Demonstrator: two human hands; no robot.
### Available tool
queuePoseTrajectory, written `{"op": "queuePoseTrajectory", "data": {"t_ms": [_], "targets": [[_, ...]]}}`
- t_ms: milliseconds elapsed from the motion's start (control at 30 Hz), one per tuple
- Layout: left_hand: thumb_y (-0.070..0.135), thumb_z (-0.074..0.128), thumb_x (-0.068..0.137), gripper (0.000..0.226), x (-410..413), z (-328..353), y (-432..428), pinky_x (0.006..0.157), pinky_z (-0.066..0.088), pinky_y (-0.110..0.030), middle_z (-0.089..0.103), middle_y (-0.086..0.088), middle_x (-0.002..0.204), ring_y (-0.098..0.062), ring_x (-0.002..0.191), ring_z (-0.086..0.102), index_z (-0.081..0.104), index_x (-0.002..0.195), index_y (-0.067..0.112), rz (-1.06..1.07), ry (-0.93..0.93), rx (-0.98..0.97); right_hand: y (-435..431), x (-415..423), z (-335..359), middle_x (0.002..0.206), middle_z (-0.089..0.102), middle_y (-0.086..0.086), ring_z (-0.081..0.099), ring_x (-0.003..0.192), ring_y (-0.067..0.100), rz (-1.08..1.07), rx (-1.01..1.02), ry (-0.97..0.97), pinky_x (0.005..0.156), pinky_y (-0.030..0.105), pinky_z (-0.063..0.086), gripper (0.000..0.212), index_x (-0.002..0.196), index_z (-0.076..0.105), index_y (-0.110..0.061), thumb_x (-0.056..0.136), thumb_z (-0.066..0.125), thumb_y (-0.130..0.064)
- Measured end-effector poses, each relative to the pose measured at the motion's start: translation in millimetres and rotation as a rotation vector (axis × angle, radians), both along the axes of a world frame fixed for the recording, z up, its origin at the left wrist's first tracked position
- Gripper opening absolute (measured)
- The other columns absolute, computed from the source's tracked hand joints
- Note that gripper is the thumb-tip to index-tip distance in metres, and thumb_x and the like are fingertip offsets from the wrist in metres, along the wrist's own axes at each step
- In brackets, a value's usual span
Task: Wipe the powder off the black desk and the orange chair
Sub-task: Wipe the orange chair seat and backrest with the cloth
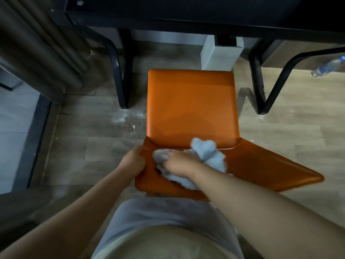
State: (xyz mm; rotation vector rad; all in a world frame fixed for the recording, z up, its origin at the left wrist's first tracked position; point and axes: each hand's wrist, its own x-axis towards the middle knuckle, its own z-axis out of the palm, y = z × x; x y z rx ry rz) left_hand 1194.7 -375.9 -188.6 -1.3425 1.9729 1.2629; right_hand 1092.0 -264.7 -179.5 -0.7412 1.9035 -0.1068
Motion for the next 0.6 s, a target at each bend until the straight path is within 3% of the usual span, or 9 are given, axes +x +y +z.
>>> {"op": "queuePoseTrajectory", "data": {"t_ms": [67, 167, 267, 367, 400, 467, 533, 600], "targets": [[0.007, 0.037, 0.096, 0.036, 3, 2, 2, 0.071, 0.044, -0.029, 0.061, -0.016, 0.119, -0.031, 0.098, 0.059, 0.054, 0.127, 0.015, 0.011, 0.002, -0.079, -9, 8, 6, 0.132, 0.053, 0.001, 0.048, 0.123, 0.025, 0.118, -0.134, -0.031, 0.093, 0.035, 0.036, 0.038, 0.126, 0.050, -0.031, 0.091, 0.044, -0.043], [0.002, 0.038, 0.094, 0.037, 2, 4, 6, 0.066, 0.044, -0.032, 0.062, -0.018, 0.106, -0.031, 0.083, 0.057, 0.056, 0.124, 0.011, 0.034, -0.034, -0.127, 38, -28, 1, 0.108, 0.050, 0.001, 0.048, 0.106, 0.016, 0.048, -0.023, -0.165, 0.094, 0.034, 0.038, 0.008, 0.087, 0.049, -0.031, 0.089, 0.046, -0.039], [0.004, 0.035, 0.097, 0.040, -7, 19, 17, 0.084, 0.045, -0.033, 0.055, -0.015, 0.128, -0.032, 0.109, 0.056, 0.049, 0.133, 0.013, -0.115, -0.146, -0.201, 101, -85, 4, 0.106, 0.042, -0.001, 0.036, 0.099, 0.013, 0.081, 0.196, -0.003, 0.087, 0.031, 0.030, 0.024, 0.072, 0.041, -0.027, 0.095, 0.046, -0.031], [0.009, 0.034, 0.097, 0.041, -11, 28, 22, 0.080, 0.042, -0.029, 0.054, -0.017, 0.130, -0.031, 0.105, 0.055, 0.047, 0.136, 0.016, -0.184, -0.191, -0.250, 106, -94, 21, 0.097, 0.046, -0.006, 0.039, 0.090, 0.013, 0.152, 0.322, 0.025, 0.085, 0.030, 0.020, 0.030, 0.067, 0.040, -0.022, 0.096, 0.044, -0.030], [0.010, 0.034, 0.097, 0.041, -11, 28, 22, 0.077, 0.042, -0.029, 0.055, -0.017, 0.128, -0.030, 0.100, 0.055, 0.047, 0.135, 0.016, -0.199, -0.201, -0.256, 97, -84, 19, 0.093, 0.050, -0.006, 0.042, 0.087, 0.013, 0.204, 0.292, 0.006, 0.086, 0.032, 0.020, 0.027, 0.072, 0.046, -0.018, 0.096, 0.042, -0.030], [0.011, 0.034, 0.097, 0.040, -11, 29, 23, 0.077, 0.043, -0.029, 0.055, -0.017, 0.127, -0.029, 0.099, 0.055, 0.049, 0.134, 0.016, -0.196, -0.222, -0.257, 68, -50, 21, 0.106, 0.060, -0.002, 0.050, 0.102, 0.019, 0.282, 0.104, 0.016, 0.091, 0.039, 0.025, 0.024, 0.096, 0.059, -0.020, 0.095, 0.040, -0.034], [0.010, 0.034, 0.097, 0.040, -11, 31, 24, 0.083, 0.043, -0.032, 0.053, -0.017, 0.130, -0.032, 0.109, 0.054, 0.052, 0.132, 0.016, -0.181, -0.209, -0.279, 39, -16, 27, 0.129, 0.056, 0.001, 0.047, 0.121, 0.027, 0.237, -0.107, 0.060, 0.097, 0.042, 0.029, 0.033, 0.121, 0.055, -0.029, 0.094, 0.040, -0.040], [0.009, 0.036, 0.096, 0.039, -10, 31, 23, 0.088, 0.042, -0.032, 0.052, -0.017, 0.133, -0.032, 0.115, 0.052, 0.054, 0.130, 0.016, -0.172, -0.193, -0.300, 33, -11, 15, 0.142, 0.047, 0.005, 0.041, 0.129, 0.032, 0.197, -0.163, -0.003, 0.102, 0.042, 0.029, 0.046, 0.138, 0.042, -0.029, 0.094, 0.040, -0.040]]}}
